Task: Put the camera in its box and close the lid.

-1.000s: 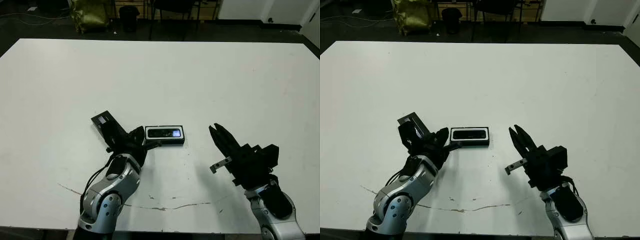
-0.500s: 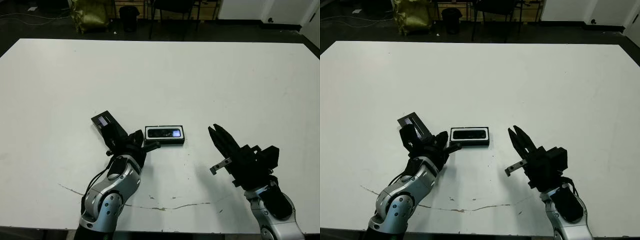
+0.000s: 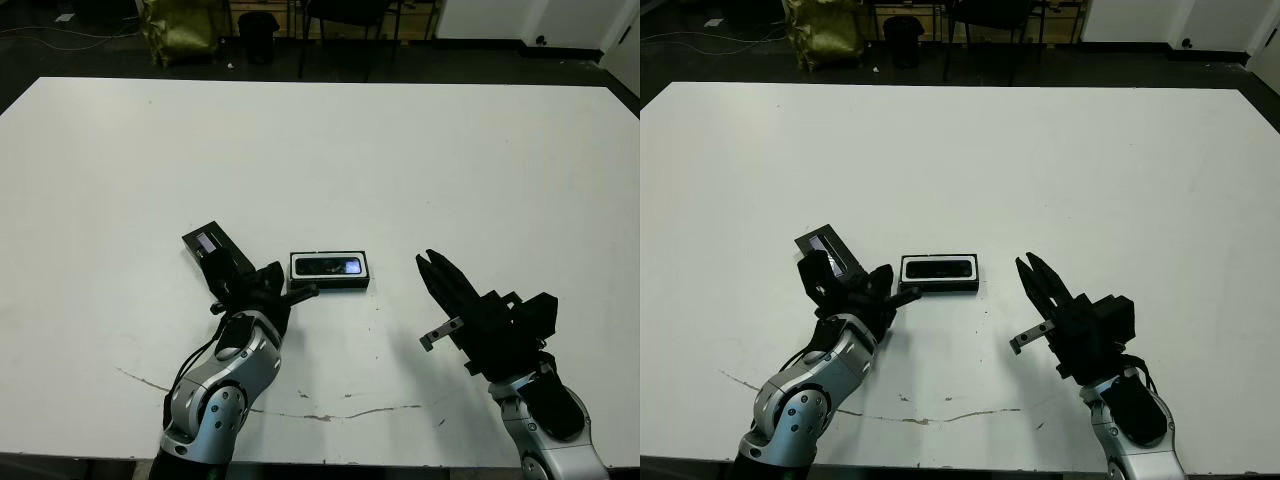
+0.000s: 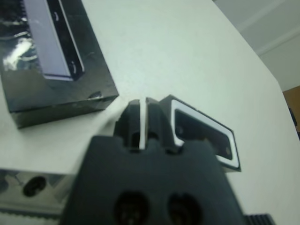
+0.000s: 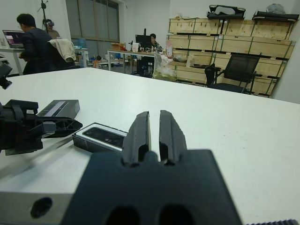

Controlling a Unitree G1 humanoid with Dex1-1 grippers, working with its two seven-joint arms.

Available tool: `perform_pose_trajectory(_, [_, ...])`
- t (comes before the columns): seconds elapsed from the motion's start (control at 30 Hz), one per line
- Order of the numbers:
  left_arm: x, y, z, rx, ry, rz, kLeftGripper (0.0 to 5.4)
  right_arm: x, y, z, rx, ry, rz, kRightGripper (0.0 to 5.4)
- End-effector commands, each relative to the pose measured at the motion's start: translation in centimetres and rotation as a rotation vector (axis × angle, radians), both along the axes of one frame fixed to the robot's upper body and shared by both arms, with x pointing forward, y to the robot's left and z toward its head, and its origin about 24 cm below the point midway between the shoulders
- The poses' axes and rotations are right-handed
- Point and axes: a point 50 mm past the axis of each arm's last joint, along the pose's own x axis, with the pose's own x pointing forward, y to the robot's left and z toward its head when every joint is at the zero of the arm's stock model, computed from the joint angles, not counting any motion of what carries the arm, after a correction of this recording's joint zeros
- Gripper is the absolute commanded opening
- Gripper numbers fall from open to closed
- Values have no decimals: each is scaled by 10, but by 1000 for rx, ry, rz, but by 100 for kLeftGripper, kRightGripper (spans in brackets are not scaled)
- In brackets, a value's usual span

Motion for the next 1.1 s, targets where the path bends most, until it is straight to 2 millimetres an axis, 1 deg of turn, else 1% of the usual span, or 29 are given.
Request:
perform_pose_trajectory(0.03, [-8, -27, -4, -136, 67, 18, 0, -1, -7, -6, -9, 48, -16, 1])
perform_pose_trajectory(0.43, [-10, -20, -13, -117, 65, 48, 0, -3, -12, -9, -23, 70, -33, 1])
perform_pose_trajectory(0.73, [-12, -11, -20, -95, 78, 92, 0, -4, -14, -12, -21, 78, -37, 1])
perform_pose_trajectory(1.1, [-11, -3, -24, -132, 93, 166, 0, -4, -16, -12, -34, 95, -25, 1])
